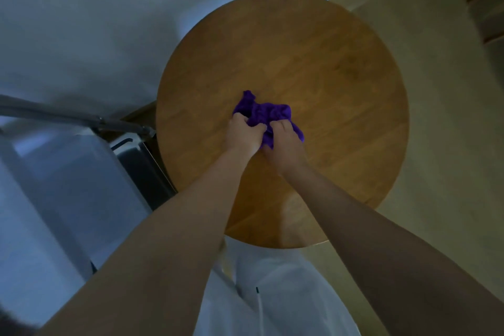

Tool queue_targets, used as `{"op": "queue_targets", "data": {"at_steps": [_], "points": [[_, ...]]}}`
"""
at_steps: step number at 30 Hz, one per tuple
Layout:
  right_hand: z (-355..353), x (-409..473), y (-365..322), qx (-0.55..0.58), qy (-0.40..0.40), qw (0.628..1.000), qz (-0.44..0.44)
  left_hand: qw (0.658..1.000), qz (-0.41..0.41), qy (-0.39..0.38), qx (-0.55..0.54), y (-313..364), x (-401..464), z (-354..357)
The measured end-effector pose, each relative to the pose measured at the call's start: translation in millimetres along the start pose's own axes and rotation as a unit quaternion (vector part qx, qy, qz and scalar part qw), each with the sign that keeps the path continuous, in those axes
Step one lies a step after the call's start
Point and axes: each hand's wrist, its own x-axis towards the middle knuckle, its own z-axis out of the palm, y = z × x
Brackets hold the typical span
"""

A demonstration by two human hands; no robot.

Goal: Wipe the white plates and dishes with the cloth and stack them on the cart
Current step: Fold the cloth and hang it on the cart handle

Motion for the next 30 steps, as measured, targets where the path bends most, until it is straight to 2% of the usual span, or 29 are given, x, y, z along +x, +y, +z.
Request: {"op": "queue_targets", "data": {"at_steps": [4,6,9,12,17,20,24,30], "points": [[-14.5,-0.7,-10.0,0.070,0.055,0.996,-0.014,0.998,0.052,-0.003,-0.046,6.5,-19.9,-22.4],[-24.9,-3.4,-23.7,0.136,0.042,0.989,-0.050,0.995,0.076,0.004,-0.064,10.9,-31.4,-40.6],[-45.5,-14.1,-54.4,0.177,-0.024,0.975,-0.131,0.988,0.120,0.007,-0.101,13.2,-51.3,-74.5],[-65.9,-28.8,-85.9,0.197,-0.025,0.961,-0.193,0.978,0.145,0.030,-0.148,11.7,-73.4,-109.0],[-90.6,-66.4,-146.4,0.192,-0.065,0.956,-0.211,0.958,0.178,0.083,-0.210,-6.6,-123.8,-163.8],[-95.8,-97.2,-181.5,0.227,-0.094,0.946,-0.213,0.942,0.200,0.127,-0.237,-22.0,-159.1,-197.1],[-96.4,-135.5,-212.2,0.303,-0.168,0.924,-0.164,0.918,0.194,0.128,-0.321,-38.4,-199.9,-244.6],[-80.2,-192.4,-249.4,0.393,-0.140,0.900,-0.124,0.901,0.195,0.121,-0.369,-74.8,-258.0,-294.0]]}}
